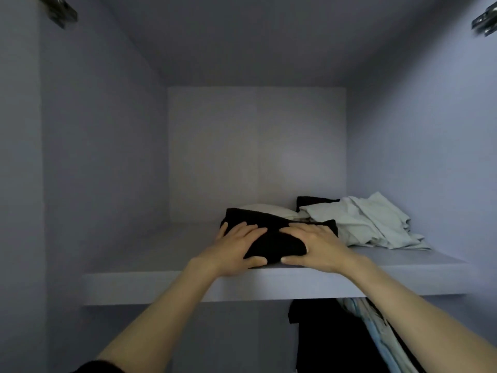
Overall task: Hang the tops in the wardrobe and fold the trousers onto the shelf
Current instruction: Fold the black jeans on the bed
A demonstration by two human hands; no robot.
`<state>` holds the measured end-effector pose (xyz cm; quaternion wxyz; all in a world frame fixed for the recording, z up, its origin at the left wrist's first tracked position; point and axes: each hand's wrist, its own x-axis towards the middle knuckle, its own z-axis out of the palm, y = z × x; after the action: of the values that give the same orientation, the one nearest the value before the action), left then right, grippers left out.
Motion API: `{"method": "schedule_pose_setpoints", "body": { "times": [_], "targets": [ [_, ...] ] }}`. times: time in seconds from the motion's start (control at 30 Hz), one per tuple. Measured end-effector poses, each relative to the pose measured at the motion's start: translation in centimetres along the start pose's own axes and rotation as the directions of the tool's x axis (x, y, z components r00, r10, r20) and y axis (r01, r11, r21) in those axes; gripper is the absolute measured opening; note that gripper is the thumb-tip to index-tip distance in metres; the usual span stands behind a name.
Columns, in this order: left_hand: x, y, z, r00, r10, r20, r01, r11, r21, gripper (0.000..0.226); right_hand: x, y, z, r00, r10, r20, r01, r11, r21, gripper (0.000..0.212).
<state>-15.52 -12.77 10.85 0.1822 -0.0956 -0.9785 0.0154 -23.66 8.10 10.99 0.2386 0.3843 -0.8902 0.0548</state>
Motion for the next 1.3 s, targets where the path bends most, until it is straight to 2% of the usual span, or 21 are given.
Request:
{"method": "schedule_pose_setpoints", "body": {
  "times": [0.17,0.33,0.57,0.73,0.93,1.0,1.1,1.2,1.3],
  "targets": [
    [1.0,-0.7,0.7,0.995,-0.023,0.095,0.025,0.999,-0.022,0.067,-0.2,0.1,0.5,1.0,0.005,0.013,-0.005,1.0,-0.012,0.069],
    [3.4,0.1,2.0,0.981,-0.141,0.13,0.138,0.99,0.034,0.065,1.0,1.2,1.4,0.994,0.082,0.067,-0.083,0.996,0.017,0.051],
    [4.8,0.8,2.6,0.947,-0.284,0.151,0.279,0.959,0.053,0.062,2.4,1.8,2.1,0.991,0.091,0.094,-0.096,0.994,0.046,0.05],
    [2.2,1.9,4.2,0.956,-0.293,-0.022,0.294,0.955,0.046,0.054,1.1,1.5,2.7,0.993,0.094,0.076,-0.096,0.995,0.018,0.055],
    [-2.2,4.4,6.3,0.929,-0.285,-0.236,0.31,0.947,0.078,0.055,-3.5,0.4,3.6,0.996,0.088,0.001,-0.087,0.988,0.125,0.054],
    [-3.8,5.9,7.4,0.93,-0.254,-0.267,0.296,0.946,0.129,0.059,-5.5,0.0,3.6,0.997,0.075,-0.003,-0.074,0.992,0.105,0.053],
    [-6.5,9.2,9.7,0.954,-0.204,-0.22,0.223,0.973,0.065,0.066,-10.4,-0.5,4.1,0.992,0.127,-0.01,-0.126,0.988,0.089,0.054],
    [-9.0,12.8,12.0,0.984,-0.107,-0.14,0.104,0.994,-0.034,0.065,-16.4,-1.1,4.8,0.975,0.22,-0.016,-0.212,0.955,0.208,0.053],
    [-11.6,16.0,14.0,0.995,-0.035,-0.094,0.02,0.987,-0.157,0.06,-22.7,-2.0,6.0,0.952,0.305,0.04,-0.302,0.903,0.307,0.051]
  ]
}}
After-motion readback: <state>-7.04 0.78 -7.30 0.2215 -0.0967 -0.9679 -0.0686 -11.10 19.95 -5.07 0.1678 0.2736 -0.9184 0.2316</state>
